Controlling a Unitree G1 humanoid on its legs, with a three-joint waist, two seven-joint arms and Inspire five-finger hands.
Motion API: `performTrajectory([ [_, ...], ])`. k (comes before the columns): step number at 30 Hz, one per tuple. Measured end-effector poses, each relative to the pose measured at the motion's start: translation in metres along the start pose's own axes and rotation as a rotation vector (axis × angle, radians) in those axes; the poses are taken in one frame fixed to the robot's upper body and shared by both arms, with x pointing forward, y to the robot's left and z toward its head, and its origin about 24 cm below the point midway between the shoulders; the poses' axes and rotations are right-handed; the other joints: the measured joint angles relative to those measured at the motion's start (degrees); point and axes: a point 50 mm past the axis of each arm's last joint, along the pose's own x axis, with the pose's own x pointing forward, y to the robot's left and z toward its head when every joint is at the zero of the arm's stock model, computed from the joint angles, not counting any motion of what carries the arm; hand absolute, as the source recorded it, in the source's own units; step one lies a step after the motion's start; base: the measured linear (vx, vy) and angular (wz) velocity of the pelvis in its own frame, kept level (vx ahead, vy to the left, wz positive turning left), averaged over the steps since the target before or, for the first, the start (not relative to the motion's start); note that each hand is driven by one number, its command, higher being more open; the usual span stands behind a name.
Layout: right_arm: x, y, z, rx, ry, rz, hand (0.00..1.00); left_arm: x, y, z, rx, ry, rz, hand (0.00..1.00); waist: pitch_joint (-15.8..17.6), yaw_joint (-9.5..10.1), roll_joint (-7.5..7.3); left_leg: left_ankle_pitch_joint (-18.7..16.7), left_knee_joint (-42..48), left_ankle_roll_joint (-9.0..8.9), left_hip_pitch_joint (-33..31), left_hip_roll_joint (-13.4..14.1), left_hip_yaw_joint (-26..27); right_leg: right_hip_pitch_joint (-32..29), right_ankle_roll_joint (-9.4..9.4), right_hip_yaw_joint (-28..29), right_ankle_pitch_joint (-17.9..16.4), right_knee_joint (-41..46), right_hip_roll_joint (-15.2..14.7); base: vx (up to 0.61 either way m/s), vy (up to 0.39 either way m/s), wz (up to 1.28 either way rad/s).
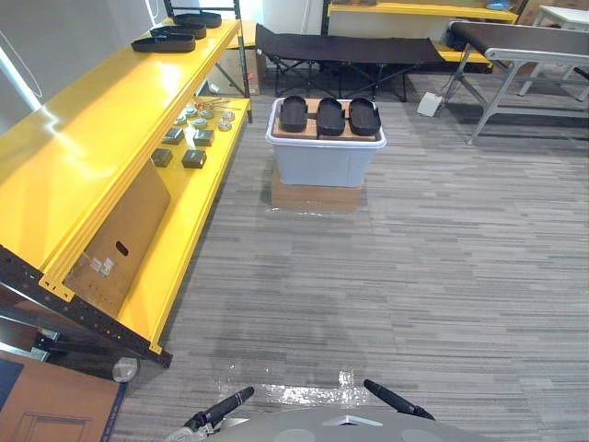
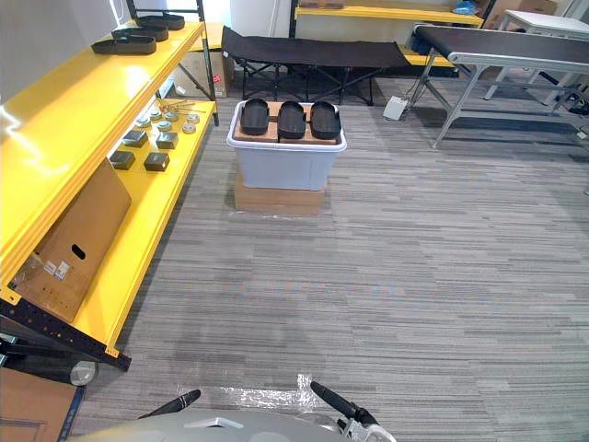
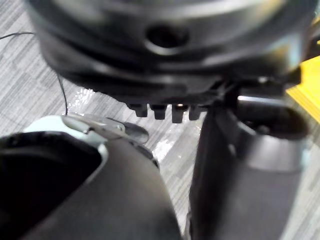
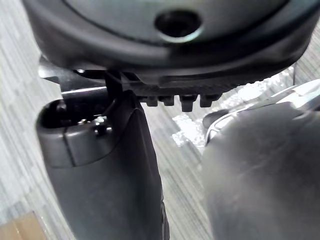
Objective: Walk over and take three plastic housings, then place them on the shelf
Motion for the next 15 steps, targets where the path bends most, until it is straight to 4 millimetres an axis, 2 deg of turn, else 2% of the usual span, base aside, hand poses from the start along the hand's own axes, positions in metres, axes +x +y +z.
performTrajectory([
  [1, 0.000, 0.008, 0.011, -0.059, -0.068, 0.008, 1.00, 0.000, -0.004, 0.005, 0.026, -0.023, -0.014, 1.00, 0.1, -0.03, -0.10, 0.3, -0.6, 0.03, -0.1, -0.2, 0.1, -0.5, 0.16, 0.1, 0.1, 0.0, -0.1, 0.00, 0.000, 0.00],
  [7, -0.007, 0.042, 0.067, -0.128, -0.359, 0.109, 1.00, -0.004, -0.030, 0.040, 0.058, -0.211, -0.126, 1.00, 0.7, -0.09, -0.84, 0.4, -0.6, 0.07, -0.6, -0.6, 0.8, -0.9, 0.45, 0.7, 1.1, -1.1, -0.2, -0.03, 0.028, -0.06],
  [10, -0.007, 0.047, 0.073, -0.153, -0.387, 0.122, 1.00, -0.005, -0.039, 0.046, 0.037, -0.245, -0.185, 1.00, 0.9, -0.12, -1.05, 0.4, -0.6, 0.06, -0.5, -0.6, 0.9, -0.9, 0.46, 0.7, 1.1, -1.1, -0.2, 0.00, 0.003, -0.02],
  [15, -0.008, 0.047, 0.068, -0.177, -0.394, 0.112, 1.00, -0.007, -0.047, 0.048, 0.022, -0.294, -0.225, 1.00, 1.1, -0.28, -0.78, 0.3, -0.6, -0.02, -0.5, -0.7, 0.9, -0.9, 0.46, 0.7, 1.1, -1.2, -0.3, 0.00, 0.000, 0.00],
])
